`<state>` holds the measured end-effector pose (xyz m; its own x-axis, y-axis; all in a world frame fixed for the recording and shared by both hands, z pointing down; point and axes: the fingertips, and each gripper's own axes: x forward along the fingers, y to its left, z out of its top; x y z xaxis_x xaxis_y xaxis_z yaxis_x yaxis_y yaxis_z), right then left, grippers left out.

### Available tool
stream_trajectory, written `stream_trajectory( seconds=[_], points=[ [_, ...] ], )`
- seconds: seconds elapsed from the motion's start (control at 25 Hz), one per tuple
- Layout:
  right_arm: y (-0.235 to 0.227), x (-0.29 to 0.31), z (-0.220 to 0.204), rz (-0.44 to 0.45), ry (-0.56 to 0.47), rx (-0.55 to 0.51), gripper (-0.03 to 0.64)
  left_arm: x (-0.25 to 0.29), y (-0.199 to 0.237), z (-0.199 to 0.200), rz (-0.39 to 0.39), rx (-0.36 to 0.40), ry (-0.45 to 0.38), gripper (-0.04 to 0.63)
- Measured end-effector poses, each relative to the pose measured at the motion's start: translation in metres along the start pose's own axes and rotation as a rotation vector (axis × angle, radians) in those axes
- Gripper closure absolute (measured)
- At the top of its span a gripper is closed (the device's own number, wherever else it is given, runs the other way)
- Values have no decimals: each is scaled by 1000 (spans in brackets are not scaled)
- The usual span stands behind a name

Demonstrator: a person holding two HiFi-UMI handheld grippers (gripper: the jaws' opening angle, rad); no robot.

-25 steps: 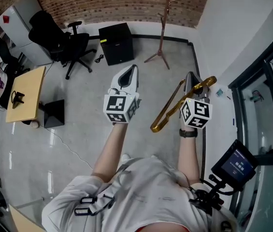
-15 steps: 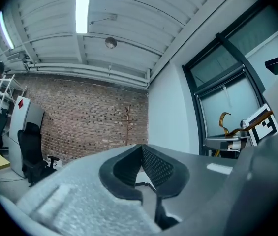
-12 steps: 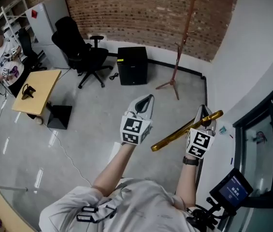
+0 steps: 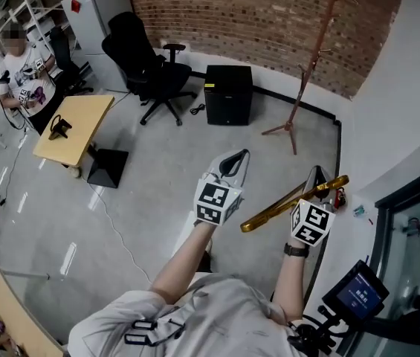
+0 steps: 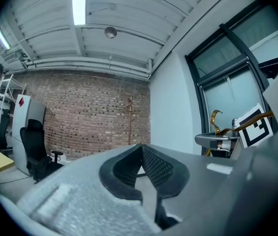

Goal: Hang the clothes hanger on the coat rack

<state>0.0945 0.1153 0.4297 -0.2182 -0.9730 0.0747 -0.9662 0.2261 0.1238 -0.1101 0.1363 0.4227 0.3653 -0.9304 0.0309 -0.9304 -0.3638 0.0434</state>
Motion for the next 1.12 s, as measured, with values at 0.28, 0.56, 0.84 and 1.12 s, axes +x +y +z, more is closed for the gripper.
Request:
stream_trajectory(
  seconds=[0.28,0.56,0.84,1.12],
  points=[
    [28,77,17,-6,-28,-6,618,66,72,4,-39,-51,-35,595],
    [43,101,31,-51,-11,-36,620,85,97,18,-111,-105,-60,595],
    [44,155,-1,-69,49,-28,620,140,116,-12,-223,-9,-39,597],
    [-27,225,-17,-37,67,-32,620,243,99,-18,-169,-20,-11,596]
  ],
)
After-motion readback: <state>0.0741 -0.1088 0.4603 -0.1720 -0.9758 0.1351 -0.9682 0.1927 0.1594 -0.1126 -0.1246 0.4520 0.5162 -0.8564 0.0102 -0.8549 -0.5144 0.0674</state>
